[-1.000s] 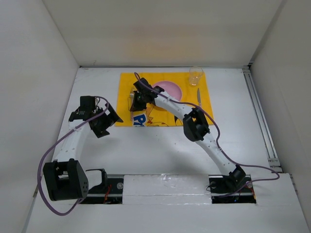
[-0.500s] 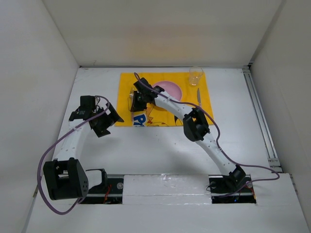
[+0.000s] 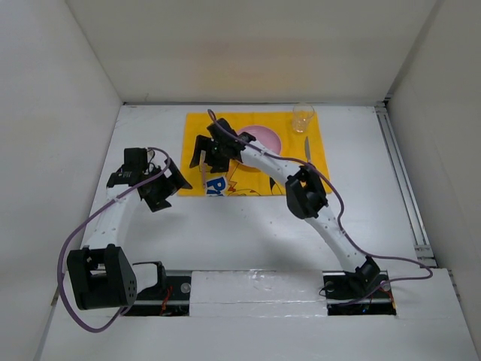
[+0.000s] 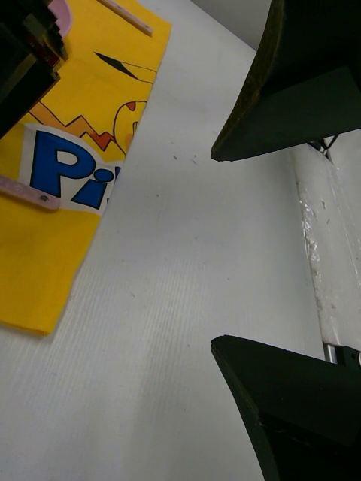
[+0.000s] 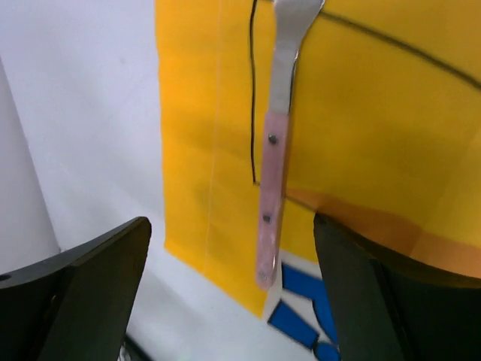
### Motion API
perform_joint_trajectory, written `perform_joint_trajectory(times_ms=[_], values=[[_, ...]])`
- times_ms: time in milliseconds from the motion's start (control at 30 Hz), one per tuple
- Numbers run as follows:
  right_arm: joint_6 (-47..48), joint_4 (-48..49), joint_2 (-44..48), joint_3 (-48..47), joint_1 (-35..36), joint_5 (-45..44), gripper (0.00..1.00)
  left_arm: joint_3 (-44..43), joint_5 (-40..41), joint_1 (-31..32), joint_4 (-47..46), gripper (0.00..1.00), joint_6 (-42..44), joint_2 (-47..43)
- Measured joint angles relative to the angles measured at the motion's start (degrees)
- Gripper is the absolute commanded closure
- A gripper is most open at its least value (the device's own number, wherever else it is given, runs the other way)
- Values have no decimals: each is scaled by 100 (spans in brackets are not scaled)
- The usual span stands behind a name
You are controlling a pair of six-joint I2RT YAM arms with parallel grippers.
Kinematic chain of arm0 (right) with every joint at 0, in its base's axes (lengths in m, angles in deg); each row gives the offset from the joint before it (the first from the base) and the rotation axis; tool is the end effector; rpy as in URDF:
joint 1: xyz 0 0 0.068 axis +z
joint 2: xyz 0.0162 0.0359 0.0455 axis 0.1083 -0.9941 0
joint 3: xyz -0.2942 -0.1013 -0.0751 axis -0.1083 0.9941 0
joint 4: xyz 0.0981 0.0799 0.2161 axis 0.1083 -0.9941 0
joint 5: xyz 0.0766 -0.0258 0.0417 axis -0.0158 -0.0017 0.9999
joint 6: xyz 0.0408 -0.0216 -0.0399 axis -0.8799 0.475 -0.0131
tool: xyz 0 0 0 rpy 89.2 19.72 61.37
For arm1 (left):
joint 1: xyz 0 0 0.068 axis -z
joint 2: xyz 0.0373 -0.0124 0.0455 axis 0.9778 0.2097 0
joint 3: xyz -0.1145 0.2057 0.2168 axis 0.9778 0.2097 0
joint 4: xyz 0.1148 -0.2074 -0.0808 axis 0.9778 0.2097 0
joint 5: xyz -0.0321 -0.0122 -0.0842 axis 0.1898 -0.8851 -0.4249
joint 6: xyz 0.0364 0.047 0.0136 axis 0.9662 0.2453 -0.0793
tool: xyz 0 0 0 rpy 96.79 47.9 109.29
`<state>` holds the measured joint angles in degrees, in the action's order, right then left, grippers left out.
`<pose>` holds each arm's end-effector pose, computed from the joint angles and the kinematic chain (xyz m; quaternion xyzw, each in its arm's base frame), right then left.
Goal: Set the dinner table for one person
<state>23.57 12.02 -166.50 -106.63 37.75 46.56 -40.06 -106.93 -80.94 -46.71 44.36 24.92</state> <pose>0.4388 0.4364 0.1873 -0.0204 0.9257 0.3270 0.1890 0.2174 -0.0056 0.2930 -0.1993 0.9122 -0.2455 0.2607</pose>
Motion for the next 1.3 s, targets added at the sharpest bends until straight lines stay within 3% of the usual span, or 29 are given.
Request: perform_joint_trajectory(times_ms=[200, 433, 633, 767, 867, 1000, 1300], values=[[0, -114, 876, 938, -9, -273, 1, -358, 162, 0, 199, 0, 26, 0], [442, -728, 2114, 1016, -83, -885, 1, -1624, 623, 0, 645, 0, -22, 79], [1174, -1202, 4583, 2039, -433, -1766, 1, -3456, 1102, 0, 1215, 0, -225, 343], [1670, -1515, 6548, 2859, -1464, -2271, 1, -4301, 1340, 0, 1228, 0, -334, 282], [1950, -1880, 7895, 3359, -2450, -2673, 1, -4400, 1576, 0, 1320, 0, -391, 90], [2293, -2546, 9331, 3910, -3001, -2905, 1, -4122, 1735, 0, 1333, 0, -413, -323], [2704, -3832, 10592, 4044, -3344, -3324, 1, -3134, 2371, 131, 1759, 0, -645, -1517]])
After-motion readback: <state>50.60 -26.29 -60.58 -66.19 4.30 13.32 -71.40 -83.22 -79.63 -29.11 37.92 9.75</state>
